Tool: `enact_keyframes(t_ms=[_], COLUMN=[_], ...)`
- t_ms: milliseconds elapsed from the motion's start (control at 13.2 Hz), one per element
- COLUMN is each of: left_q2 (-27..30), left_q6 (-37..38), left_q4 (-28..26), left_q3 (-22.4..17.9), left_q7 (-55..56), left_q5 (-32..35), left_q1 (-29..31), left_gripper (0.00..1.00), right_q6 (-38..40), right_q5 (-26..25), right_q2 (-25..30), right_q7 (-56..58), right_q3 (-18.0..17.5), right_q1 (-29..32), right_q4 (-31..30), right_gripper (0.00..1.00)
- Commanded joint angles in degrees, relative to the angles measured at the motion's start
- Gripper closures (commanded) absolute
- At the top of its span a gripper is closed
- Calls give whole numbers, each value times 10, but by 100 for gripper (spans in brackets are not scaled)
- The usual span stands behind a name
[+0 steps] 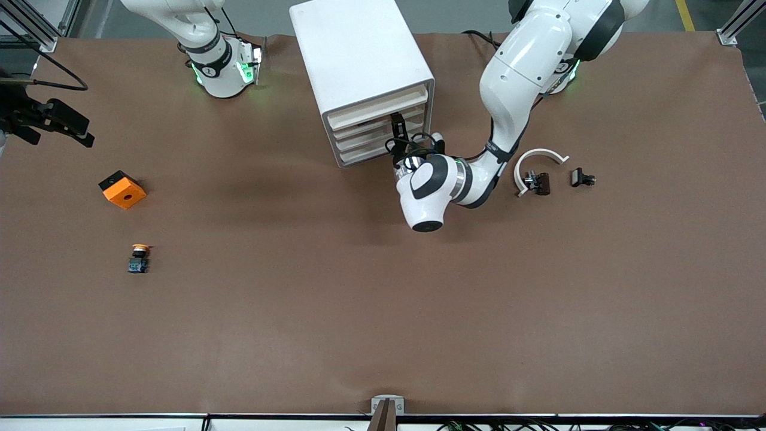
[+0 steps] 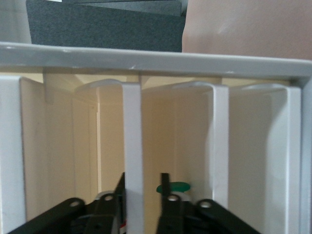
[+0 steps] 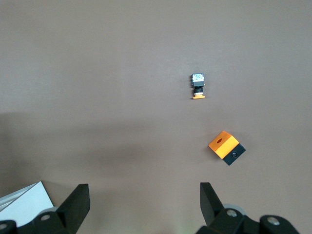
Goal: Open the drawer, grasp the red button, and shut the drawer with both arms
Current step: 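Pull the drawer open with the left gripper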
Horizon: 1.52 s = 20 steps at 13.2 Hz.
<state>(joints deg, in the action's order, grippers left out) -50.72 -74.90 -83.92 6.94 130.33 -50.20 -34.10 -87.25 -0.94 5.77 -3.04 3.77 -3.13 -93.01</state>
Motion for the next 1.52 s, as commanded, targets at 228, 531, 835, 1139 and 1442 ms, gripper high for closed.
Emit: enact_keyframes(t_ms=[228,531,835,1139,1442], left_q2=[-17,-22,-22,-22,-22], left_q6=[5,-10,-15,-22,-28], left_q4=[37,66,73,73,80], left_q3=[-10,-11,-11,-12,-15], left_q7=[-6,-33,-91,-128,-148], left_q5=[-14,-21,-21,-21,-20], left_q1=[46,100,141,156,167], left_gripper=[100,100,100,92,0], right_q6=[8,8,8,8,5], right_q5=[-4,-3,-3,-4,1], right_q2=[-7,-7,-7,-7,-16], right_q7=[-7,-7,-7,-7,-7], right_q3=[-3,-3,-3,-3,-3], right_q1=[4,4,3,4,-1], right_q4=[21,22,23,23,23], right_gripper=[0,0,0,0,0])
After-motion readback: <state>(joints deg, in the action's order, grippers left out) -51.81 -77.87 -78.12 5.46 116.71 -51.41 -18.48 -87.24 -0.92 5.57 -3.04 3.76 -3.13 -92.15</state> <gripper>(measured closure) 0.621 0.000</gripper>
